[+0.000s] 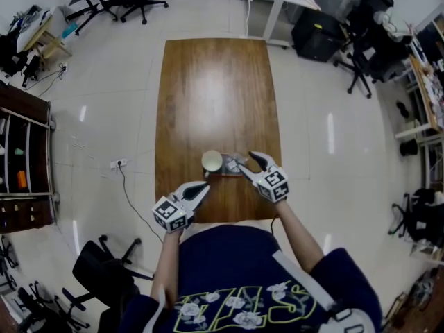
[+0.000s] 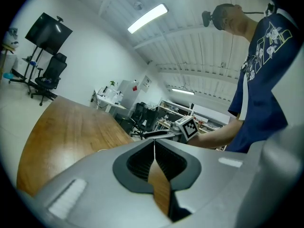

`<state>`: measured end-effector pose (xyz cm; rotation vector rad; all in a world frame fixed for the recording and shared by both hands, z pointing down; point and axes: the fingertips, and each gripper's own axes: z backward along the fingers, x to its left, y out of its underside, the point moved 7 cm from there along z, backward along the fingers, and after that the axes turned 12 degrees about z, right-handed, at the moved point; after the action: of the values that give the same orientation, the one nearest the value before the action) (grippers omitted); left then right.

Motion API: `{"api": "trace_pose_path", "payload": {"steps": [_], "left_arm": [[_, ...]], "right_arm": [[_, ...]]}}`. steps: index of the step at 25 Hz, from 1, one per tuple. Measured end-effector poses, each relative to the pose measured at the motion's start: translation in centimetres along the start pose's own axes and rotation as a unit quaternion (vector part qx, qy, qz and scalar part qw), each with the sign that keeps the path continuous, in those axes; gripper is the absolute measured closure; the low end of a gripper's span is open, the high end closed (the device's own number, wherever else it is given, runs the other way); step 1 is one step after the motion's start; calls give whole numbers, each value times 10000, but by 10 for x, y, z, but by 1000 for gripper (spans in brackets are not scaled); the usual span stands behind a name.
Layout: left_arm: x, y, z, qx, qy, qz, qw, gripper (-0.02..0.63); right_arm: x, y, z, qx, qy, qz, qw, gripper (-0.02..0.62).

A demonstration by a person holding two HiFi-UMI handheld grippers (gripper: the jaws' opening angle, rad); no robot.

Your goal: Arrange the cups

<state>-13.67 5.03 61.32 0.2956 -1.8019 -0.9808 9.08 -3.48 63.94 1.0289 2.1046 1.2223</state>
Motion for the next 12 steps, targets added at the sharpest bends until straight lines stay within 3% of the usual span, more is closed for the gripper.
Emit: {"api": "trace_pose_path", "payload": {"steps": [2, 5, 8, 12], "left_arm": [[-3, -4, 0, -25, -6, -49, 10000, 603], [-7, -10, -1, -69, 59, -97, 9999, 603], [-8, -12, -7, -16, 146, -154, 9998, 604], [-14, -24, -18, 119, 212, -242, 9994, 604]], "right_arm": [[9, -9, 18, -422, -145, -340, 9984, 580], [25, -15, 37, -943, -433, -563, 9930, 594], [40, -13, 39, -1296, -668, -298, 9889, 594], [55, -27, 28, -1168, -522, 13, 9918, 594]]}}
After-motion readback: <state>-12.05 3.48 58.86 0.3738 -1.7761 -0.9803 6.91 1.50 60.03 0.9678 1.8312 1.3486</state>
